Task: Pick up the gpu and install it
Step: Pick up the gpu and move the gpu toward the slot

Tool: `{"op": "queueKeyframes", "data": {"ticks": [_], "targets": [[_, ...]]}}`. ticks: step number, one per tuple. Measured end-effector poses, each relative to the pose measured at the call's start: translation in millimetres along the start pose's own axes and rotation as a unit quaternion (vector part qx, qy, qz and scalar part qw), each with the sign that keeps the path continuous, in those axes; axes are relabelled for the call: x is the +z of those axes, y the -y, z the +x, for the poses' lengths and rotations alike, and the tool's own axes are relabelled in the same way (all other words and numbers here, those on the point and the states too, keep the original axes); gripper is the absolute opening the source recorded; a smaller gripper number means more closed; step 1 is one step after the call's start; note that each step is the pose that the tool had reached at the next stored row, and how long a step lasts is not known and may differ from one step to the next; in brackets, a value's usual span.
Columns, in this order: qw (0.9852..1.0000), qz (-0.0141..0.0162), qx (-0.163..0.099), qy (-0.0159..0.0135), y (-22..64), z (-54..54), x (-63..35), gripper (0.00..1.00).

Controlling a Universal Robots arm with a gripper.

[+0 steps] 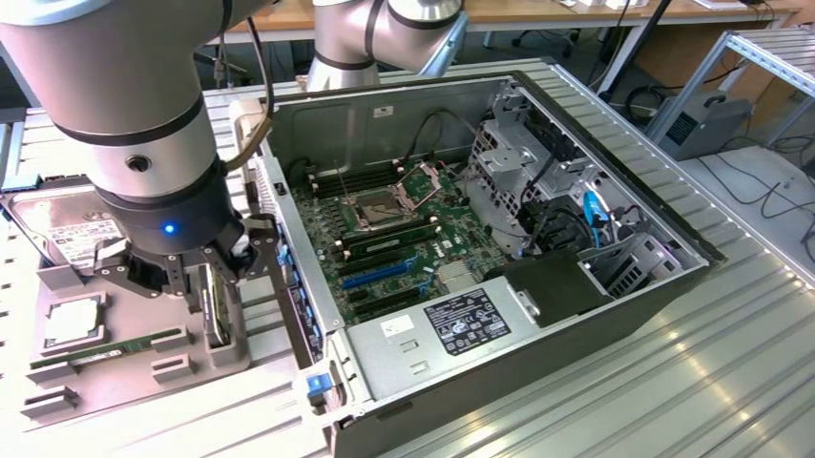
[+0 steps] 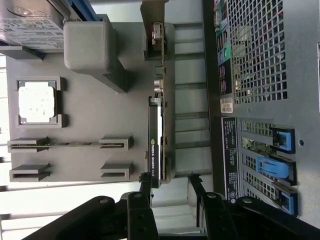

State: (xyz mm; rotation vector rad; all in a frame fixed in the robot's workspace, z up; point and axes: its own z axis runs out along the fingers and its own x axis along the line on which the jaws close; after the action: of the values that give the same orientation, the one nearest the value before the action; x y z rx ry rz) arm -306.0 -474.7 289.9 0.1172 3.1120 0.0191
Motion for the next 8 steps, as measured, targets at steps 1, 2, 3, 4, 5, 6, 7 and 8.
{"op": "queueKeyframes", "data": {"ticks": [1,2,3,4,5,6,7,8], "targets": [[1.0000,0.0000,0.000,0.0000,0.0,0.0,0.3,0.42],[1.0000,0.0000,0.000,0.0000,0.0,0.0,0.7,0.42],[1.0000,0.0000,0.000,0.0000,0.0,0.0,1.0,0.42],[1.0000,0.0000,0.000,0.0000,0.0,0.0,1.4,0.42],[1.0000,0.0000,0.000,0.0000,0.0,0.0,1.7,0.42],[1.0000,0.0000,0.000,0.0000,0.0,0.0,2.0,0.42],[1.0000,0.0000,0.000,0.0000,0.0,0.0,2.3,0.42],[1.0000,0.0000,0.000,0.0000,0.0,0.1,2.6,0.42]]}}
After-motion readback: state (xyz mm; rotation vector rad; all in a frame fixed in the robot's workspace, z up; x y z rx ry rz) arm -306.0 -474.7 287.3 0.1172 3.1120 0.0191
